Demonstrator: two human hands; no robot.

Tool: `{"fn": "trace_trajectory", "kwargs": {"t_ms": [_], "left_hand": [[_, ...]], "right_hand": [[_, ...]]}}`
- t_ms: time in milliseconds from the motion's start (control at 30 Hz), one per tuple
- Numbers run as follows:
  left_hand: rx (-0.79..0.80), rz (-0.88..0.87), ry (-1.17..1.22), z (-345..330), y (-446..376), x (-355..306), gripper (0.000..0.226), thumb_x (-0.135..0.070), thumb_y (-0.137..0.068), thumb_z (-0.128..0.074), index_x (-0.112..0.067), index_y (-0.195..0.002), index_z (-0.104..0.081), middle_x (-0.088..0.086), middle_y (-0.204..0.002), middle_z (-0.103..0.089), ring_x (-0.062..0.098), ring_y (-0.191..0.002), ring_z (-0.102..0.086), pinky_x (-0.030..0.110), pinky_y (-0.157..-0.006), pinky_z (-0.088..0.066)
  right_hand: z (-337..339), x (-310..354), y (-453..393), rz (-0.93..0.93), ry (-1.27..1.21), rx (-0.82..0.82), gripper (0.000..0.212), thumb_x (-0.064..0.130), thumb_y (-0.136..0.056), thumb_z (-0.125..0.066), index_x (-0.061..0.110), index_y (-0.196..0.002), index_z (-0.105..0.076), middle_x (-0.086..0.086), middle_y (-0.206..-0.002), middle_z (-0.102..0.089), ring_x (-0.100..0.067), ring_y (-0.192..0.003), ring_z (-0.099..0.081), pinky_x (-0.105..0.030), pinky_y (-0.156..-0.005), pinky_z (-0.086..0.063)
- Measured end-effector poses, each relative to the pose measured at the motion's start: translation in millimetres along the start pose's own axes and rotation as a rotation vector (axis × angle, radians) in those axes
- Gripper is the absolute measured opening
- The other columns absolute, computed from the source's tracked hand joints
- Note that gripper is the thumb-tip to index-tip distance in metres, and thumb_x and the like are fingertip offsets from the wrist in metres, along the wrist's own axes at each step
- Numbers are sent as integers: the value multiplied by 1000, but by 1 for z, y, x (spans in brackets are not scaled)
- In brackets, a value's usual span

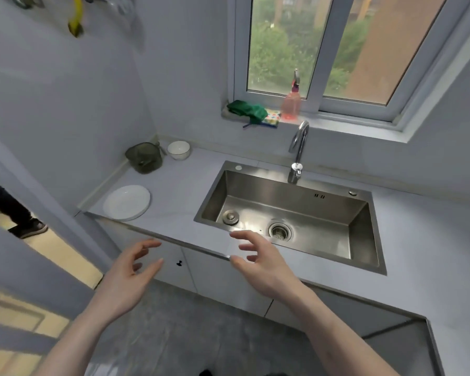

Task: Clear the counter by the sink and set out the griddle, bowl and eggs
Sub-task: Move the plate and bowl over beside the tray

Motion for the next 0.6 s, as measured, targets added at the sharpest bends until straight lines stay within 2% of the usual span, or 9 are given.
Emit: {"fn": "trace_trajectory", "kwargs": {"t_ms": [200, 367, 600], "left_hand": [[48, -54, 5, 3, -81, -12, 29, -32, -96, -68, -38, -124, -62, -22, -142, -54, 4, -129, -52, 34, -108, -45], [47, -59, -29, -1, -141, -11, 28, -34, -97, -66, -39, -124, -61, -22, -145, -50, 5, -129, -51, 29, -104, -44], [-7, 54, -68, 19, -223, 19, 29, -28, -96, -69, -38, -123, -62, -16, -140, -55, 12, -129, -53, 33, -103, -44]], "right_hand": [[-6, -2, -55, -45, -5, -23, 44, 35, -88, -64, 44, -130, -56, 28, -131, -54, 10, -119, -53, -26, -103, -49], [-2, -12, -114, -67, -18, -22, 41, 30, -91, -65, 43, -129, -57, 26, -131, -56, 10, -117, -54, -21, -98, -48], [-12, -20, -208, -115, -36, 45, 39, 27, -90, -65, 42, -126, -59, 29, -125, -57, 7, -114, -56, -21, -97, -49]]}}
Point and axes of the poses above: each hand's wrist, its own y-axis away from the middle knuckle, its own z-axis out of the back of the hand, x = y × z, the point moved 5 cm from there along -y, towards the middle knuckle
